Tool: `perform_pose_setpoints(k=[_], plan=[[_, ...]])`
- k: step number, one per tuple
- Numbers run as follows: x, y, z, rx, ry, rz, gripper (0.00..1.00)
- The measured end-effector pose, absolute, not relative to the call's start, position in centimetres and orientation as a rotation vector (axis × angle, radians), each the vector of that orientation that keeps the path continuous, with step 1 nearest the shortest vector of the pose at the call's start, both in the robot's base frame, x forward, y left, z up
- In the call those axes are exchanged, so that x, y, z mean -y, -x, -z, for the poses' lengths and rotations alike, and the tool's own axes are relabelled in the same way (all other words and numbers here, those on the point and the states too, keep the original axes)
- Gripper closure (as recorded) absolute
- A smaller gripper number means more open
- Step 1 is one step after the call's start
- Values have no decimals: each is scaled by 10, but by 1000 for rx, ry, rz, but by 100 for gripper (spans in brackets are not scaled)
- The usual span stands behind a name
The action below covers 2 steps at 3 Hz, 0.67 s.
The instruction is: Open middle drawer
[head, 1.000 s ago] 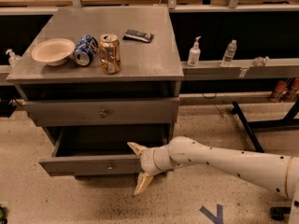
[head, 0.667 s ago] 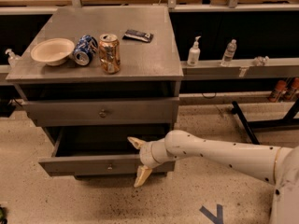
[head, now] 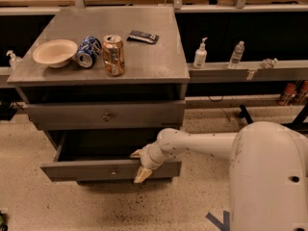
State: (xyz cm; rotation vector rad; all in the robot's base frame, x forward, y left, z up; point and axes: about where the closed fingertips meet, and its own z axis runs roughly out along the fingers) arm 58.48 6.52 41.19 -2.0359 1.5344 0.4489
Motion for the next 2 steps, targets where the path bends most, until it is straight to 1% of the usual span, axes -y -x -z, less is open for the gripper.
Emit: perform_pose_setpoints(k=[1, 2], plan=[[-70, -563, -418, -1503, 2071, -504, 37], [-71, -529, -438, -1456, 2049, -559, 41]])
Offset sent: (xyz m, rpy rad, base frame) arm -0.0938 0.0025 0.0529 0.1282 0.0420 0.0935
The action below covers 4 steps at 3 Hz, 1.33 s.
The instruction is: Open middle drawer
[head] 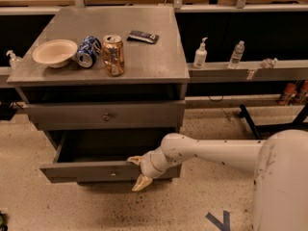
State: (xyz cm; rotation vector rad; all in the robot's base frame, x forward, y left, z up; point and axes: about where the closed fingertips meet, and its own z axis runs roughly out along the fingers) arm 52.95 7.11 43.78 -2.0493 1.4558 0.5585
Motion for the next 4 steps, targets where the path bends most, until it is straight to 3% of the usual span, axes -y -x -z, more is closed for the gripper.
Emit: perform_pose_setpoints(k=[2, 4], plan=[[-63, -456, -459, -1433, 2064, -644, 43], [-55, -507, -463, -1419, 1993, -537, 9]])
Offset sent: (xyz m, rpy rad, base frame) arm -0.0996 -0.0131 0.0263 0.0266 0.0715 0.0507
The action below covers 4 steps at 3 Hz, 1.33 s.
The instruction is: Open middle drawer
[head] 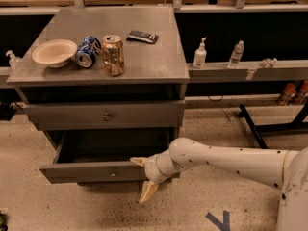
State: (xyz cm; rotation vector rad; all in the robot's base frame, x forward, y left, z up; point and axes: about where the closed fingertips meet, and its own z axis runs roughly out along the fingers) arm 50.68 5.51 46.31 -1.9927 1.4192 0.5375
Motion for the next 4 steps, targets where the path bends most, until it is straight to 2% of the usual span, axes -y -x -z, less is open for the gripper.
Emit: perform_pose_setpoints(k=[1, 2, 3, 4], plan=[[-56, -572, -451, -1465, 1952, -462, 3], [-57, -602, -432, -1524, 1956, -433, 9], [-58, -604, -410, -1559, 1985, -470, 27], [-54, -576, -409, -1534, 1994, -540, 46]])
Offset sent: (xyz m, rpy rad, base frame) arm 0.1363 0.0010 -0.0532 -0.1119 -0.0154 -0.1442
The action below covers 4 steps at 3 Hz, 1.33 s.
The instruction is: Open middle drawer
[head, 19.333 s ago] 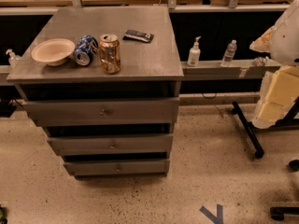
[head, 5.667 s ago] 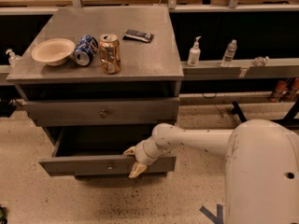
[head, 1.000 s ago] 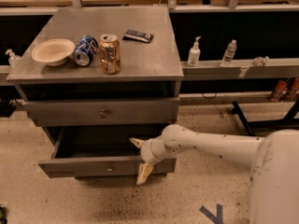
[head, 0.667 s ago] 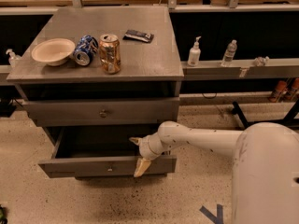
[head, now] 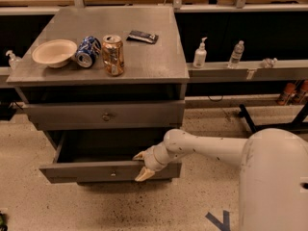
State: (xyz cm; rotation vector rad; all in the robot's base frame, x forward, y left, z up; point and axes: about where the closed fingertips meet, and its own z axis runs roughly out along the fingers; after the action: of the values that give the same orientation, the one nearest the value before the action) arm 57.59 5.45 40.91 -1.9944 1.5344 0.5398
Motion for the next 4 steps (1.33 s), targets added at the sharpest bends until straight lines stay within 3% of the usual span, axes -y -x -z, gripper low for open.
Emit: perform_pose_setpoints(k=[1, 3, 4], plan=[[-50, -548, -414, -1511, 1994, -584, 46], [-44, -501, -413, -1503, 1976, -692, 55], [-44, -501, -413, -1503, 1976, -692, 52]])
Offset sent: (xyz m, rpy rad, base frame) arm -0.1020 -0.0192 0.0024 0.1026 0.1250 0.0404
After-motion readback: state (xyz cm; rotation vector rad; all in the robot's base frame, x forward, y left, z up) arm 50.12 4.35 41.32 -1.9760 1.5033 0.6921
